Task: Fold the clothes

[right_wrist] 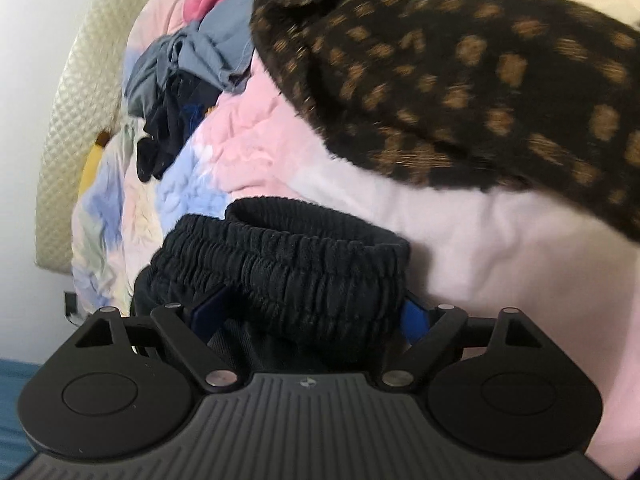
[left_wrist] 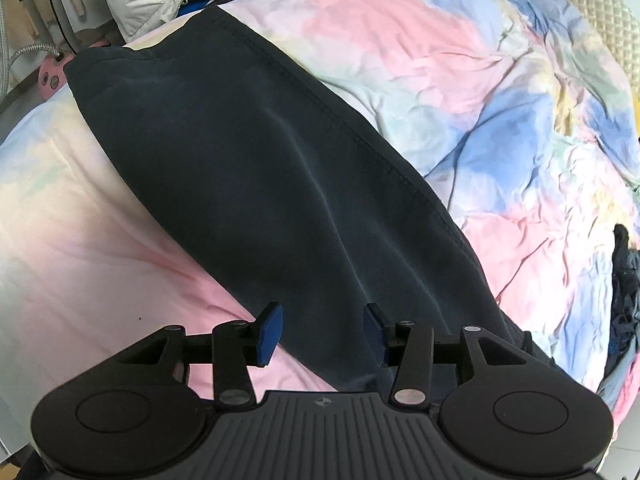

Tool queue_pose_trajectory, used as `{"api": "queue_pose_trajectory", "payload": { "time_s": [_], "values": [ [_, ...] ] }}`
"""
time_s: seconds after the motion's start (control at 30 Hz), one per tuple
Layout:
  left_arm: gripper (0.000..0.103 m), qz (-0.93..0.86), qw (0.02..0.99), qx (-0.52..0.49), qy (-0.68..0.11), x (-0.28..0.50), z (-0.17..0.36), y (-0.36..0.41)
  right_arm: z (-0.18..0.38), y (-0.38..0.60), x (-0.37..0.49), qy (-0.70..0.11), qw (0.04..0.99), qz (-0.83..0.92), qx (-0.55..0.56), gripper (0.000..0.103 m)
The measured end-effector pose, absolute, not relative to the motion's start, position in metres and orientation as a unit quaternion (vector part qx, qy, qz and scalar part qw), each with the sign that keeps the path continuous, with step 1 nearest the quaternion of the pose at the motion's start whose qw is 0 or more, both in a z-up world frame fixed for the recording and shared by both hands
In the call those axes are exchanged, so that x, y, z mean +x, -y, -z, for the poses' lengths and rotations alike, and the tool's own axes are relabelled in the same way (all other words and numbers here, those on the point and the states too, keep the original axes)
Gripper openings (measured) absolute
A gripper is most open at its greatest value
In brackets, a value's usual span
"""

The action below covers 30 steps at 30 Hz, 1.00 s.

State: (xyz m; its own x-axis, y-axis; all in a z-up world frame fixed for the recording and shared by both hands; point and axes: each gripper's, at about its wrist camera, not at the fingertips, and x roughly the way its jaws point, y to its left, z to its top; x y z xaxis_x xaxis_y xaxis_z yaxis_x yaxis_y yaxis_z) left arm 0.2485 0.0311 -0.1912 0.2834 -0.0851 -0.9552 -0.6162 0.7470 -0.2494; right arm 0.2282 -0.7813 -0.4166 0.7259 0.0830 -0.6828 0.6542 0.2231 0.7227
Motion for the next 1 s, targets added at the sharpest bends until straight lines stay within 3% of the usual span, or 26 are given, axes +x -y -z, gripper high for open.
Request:
{"api": "queue_pose_trajectory", "payload": {
  "time_s": [0.1,0.17,0.27,0.33,1.0],
  "values": [
    [0.047,-0.174,0.743,-0.299,-0.572,0.249,0.187,-0.024,0.419,0.781,0.24,-0.327,0.719,0.208,0.577,0.082],
    [0.047,-0.17,0.746,-0.295,-0.572,0.249,0.184,-0.022,0.417,0.779,0.245,-0.333,0.723,0.219,0.564,0.057],
    [0.047,-0.161,0.749,-0.293,-0.572,0.247,0.178,-0.018,0.404,0.771,0.251,-0.348,0.744,0.235,0.52,0.039],
    [0.047,-0.155,0.75,-0.292,-0.572,0.246,0.175,-0.017,0.392,0.767,0.248,-0.341,0.754,0.235,0.51,0.035],
    [0.047,-0.045,0.768,-0.235,-0.594,0.243,0.185,-0.048,0.226,0.653,0.239,-0.253,0.858,0.208,0.396,0.03]
  ]
}}
